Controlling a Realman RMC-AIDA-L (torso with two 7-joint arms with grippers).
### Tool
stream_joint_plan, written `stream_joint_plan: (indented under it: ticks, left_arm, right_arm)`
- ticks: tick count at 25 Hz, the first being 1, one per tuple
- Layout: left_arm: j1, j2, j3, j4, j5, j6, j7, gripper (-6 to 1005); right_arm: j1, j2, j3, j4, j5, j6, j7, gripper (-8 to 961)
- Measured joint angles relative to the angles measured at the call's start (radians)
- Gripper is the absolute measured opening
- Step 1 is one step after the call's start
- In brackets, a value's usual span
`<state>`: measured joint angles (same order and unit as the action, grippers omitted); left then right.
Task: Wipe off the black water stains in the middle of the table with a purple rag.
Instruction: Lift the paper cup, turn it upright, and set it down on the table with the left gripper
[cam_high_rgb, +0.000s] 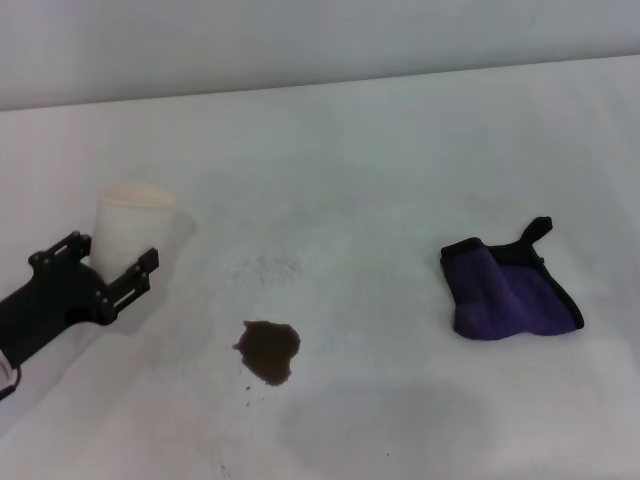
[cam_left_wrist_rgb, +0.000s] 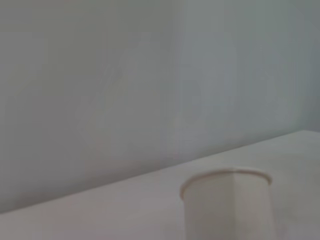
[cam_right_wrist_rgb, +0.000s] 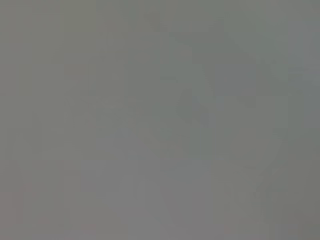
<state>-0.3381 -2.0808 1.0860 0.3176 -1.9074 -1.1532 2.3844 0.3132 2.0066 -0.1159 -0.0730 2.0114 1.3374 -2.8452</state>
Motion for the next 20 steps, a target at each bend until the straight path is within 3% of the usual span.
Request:
stream_joint_plan:
  ticks: [6, 15, 20]
  left_arm:
    - [0.002, 0.0, 0.0, -0.093, -0.069, 0.014, 0.104, 643]
    - [0.004, -0.003, 0.004, -0.153, -0.099, 0.045, 0.156, 642]
    - [0.008, -0.003, 0.004, -0.184, -0.1, 0.049, 0.182, 653]
  right_arm:
    - [-0.005, -0.002, -0.007, -0.019, -0.005, 0.022, -0.002, 857]
    - [-0.015, -0.002, -0.01, -0.015, -0.007, 0.132, 0.003, 857]
    - [-0.015, -0.002, -0.01, -0.018, -0.007, 0.126, -0.001, 857]
